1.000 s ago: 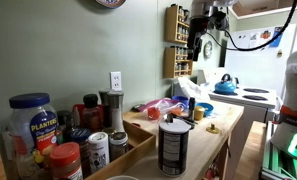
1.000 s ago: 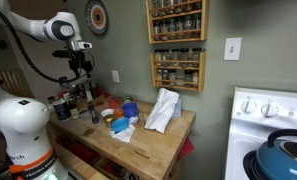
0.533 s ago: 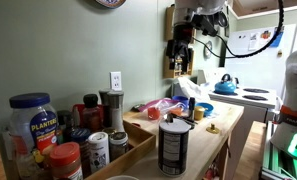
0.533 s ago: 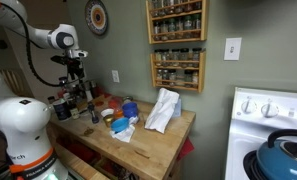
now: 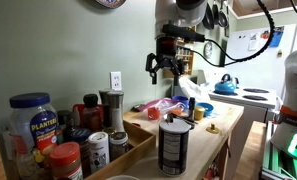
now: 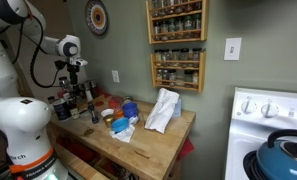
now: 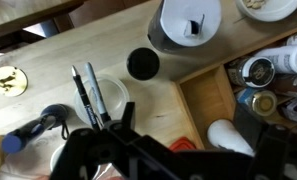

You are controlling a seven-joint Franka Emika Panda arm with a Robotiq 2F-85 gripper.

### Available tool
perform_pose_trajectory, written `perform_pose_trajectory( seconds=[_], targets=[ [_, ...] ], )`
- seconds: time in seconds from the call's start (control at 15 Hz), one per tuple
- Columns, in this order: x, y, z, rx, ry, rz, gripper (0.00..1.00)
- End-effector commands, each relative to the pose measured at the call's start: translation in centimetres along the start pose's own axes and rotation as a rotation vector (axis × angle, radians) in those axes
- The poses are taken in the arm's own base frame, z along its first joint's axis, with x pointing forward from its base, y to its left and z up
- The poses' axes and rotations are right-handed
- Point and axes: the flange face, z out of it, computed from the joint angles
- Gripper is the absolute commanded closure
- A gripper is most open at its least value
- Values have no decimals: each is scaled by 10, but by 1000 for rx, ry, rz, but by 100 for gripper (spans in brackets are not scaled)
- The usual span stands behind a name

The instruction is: Close the lid of the brown tube bottle on the counter top

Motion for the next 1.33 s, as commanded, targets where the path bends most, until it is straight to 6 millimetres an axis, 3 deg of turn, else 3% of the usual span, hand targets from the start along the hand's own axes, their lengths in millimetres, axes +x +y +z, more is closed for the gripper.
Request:
perform_pose_trajectory(
  seconds=[0.0,0.47,0.53,0.6,0.73,1.27],
  targets=[
    [2,-5,3,11,8,6,0],
    [5,-11,23,35,-84,83,0],
    [5,-11,27,40,-102,90,4],
    [6,-12,31,45,-120,101,25],
    [6,-12,37,44,-145,126,32],
    [3,-14,62,54,-278,146,97]
  ],
)
